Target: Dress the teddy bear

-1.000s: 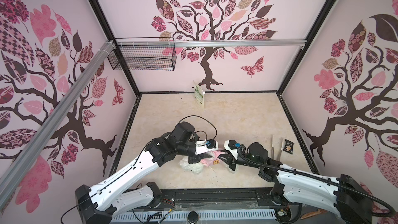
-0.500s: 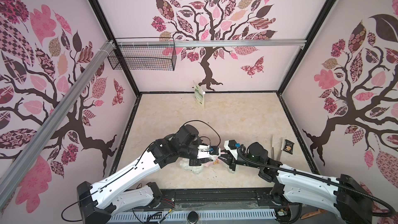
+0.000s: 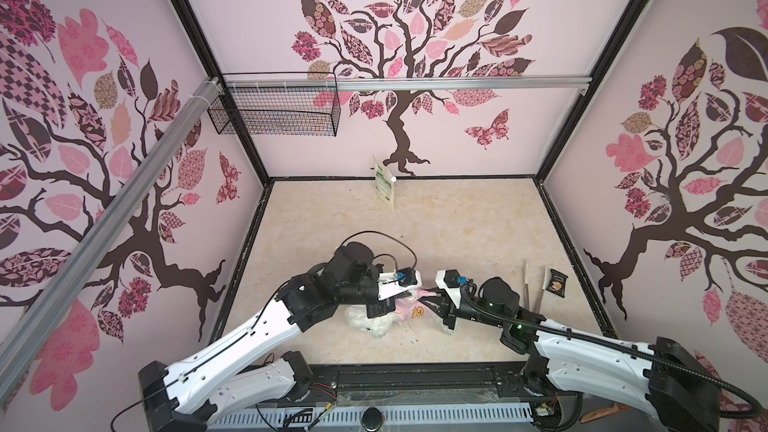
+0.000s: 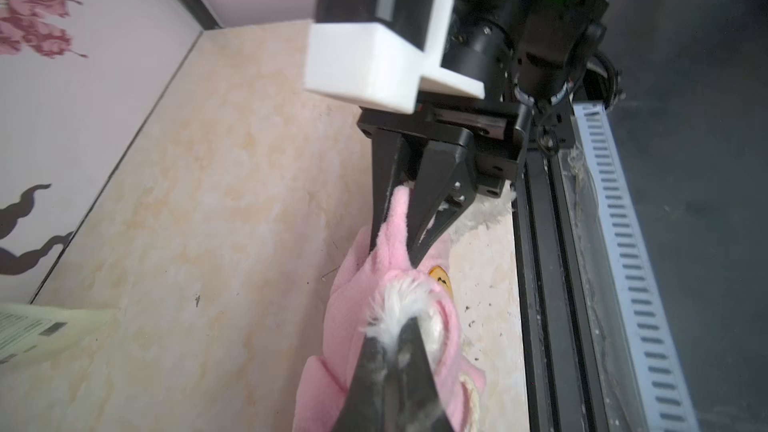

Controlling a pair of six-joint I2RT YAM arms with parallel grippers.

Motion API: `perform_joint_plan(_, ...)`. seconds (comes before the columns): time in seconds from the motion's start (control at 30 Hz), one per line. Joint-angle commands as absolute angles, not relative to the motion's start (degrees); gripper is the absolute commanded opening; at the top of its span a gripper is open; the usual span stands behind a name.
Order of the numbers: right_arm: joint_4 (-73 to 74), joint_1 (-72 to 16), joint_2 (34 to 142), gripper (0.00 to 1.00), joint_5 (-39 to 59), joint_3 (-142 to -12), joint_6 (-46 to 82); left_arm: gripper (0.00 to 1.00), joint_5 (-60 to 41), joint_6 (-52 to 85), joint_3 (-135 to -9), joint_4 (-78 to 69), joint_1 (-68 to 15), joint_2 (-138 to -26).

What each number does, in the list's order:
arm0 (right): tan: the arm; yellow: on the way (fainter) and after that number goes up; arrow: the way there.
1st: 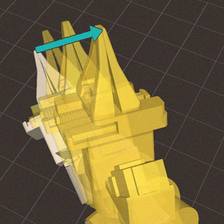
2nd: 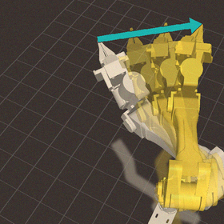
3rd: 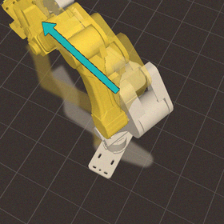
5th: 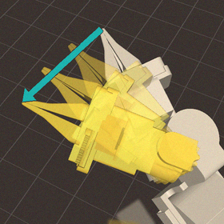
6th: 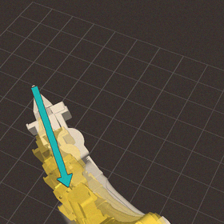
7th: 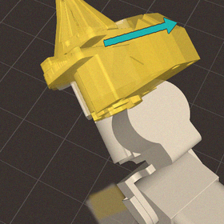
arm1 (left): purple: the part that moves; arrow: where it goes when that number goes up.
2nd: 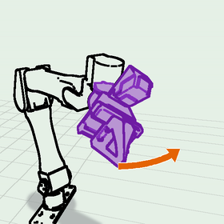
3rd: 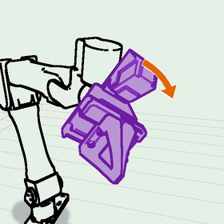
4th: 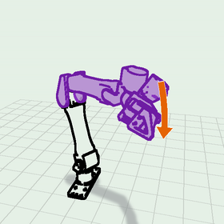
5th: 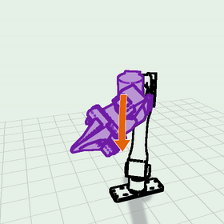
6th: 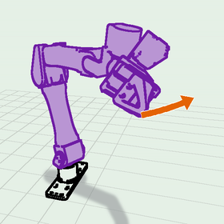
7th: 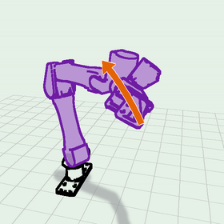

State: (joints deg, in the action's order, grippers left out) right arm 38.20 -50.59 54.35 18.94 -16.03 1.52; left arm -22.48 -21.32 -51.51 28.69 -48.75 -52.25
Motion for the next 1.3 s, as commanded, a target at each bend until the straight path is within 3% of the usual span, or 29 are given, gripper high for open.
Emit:
perform_joint_plan(0.0,39.6,-50.5,53.2,0.13,14.6,-14.6,2.7,0.0,-31.9,2.9,-45.4,1.8,-43.8,-46.4)
perform_joint_plan(0.07,40.4,-50.6,52.8,0.13,14.2,-14.2,2.9,0.0,-30.6,13.9,-42.0,-6.9,-42.0,-45.2)
perform_joint_plan(0.23,43.3,-50.6,53.1,0.13,14.4,-14.2,3.6,0.0,-28.4,23.9,-38.3,-11.4,-41.9,-45.7)
perform_joint_plan(0.3,43.5,-50.5,53.2,0.13,14.6,-14.5,3.6,0.01,-28.2,19.4,-39.1,-3.9,-41.8,-46.3)
perform_joint_plan(0.47,42.0,-50.5,53.5,0.13,16.0,-15.3,2.5,0.24,-23.6,-2.4,-45.0,19.4,-42.9,-48.1)
perform_joint_plan(0.6,41.7,-50.6,54.8,0.13,17.6,-15.4,2.1,0.33,-18.0,-13.2,-48.0,26.4,-46.6,-48.2)
perform_joint_plan(0.87,41.5,-50.5,56.8,0.13,20.2,-15.6,0.9,0.32,-19.3,-26.9,-57.9,37.5,-50.6,-54.0)
perform_joint_plan(1.27,40.0,-50.6,56.3,0.13,20.6,-16.0,-0.2,0.28,-24.5,-33.3,-62.8,43.8,-51.2,-60.5)
